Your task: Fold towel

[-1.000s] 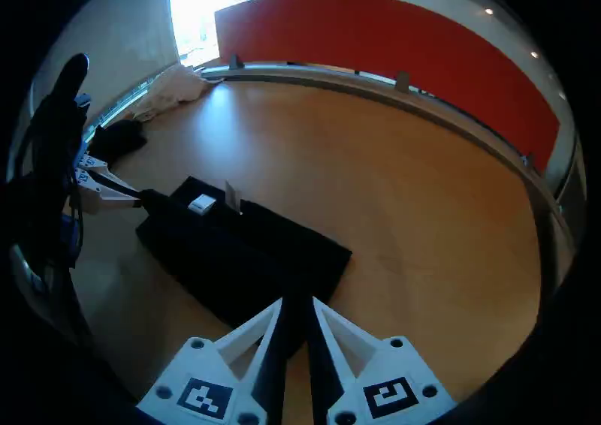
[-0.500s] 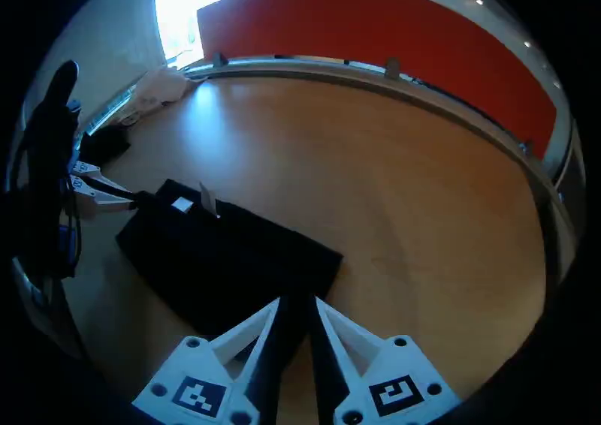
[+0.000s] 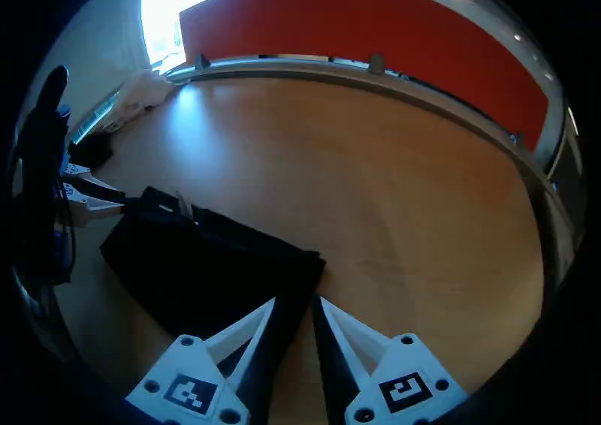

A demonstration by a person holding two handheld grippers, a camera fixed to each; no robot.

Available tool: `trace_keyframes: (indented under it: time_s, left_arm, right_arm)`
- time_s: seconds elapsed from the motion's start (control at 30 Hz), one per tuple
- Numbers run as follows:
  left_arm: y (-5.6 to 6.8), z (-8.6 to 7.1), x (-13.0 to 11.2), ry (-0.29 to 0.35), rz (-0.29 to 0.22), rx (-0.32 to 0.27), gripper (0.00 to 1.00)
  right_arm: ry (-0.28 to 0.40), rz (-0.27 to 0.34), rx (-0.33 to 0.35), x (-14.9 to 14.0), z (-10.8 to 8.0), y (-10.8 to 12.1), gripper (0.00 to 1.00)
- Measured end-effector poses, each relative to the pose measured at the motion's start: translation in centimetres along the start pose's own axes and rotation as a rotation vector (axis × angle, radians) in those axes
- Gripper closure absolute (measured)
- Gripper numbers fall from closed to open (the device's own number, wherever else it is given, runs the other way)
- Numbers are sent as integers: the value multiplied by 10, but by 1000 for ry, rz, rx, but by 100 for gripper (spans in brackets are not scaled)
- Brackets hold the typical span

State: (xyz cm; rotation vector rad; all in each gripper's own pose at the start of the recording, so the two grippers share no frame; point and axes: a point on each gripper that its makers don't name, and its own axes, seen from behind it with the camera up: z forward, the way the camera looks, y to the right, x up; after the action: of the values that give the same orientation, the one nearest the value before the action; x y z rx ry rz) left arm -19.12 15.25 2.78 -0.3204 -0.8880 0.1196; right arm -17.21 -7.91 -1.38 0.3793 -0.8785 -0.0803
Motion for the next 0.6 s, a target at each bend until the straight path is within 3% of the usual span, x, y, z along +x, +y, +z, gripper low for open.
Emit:
trace_keyframes:
  time_s: [0.17,0.3,0.37,0.6]
  left_arm:
    - [-4,-2,4,13,-3,8,28]
    - [-8,-6,4,17,-10,18,2]
    - [-8,-7,3,19,-16,14,2]
    - [-8,-12,-3,18,-37,12,2]
  right_arm:
    - [10,4,4,2,-3,-1,63]
    - [19,9,14,3,-7,-3,45]
    - [19,9,19,2,-9,-4,37]
    - [15,7,28,-4,-13,-7,25]
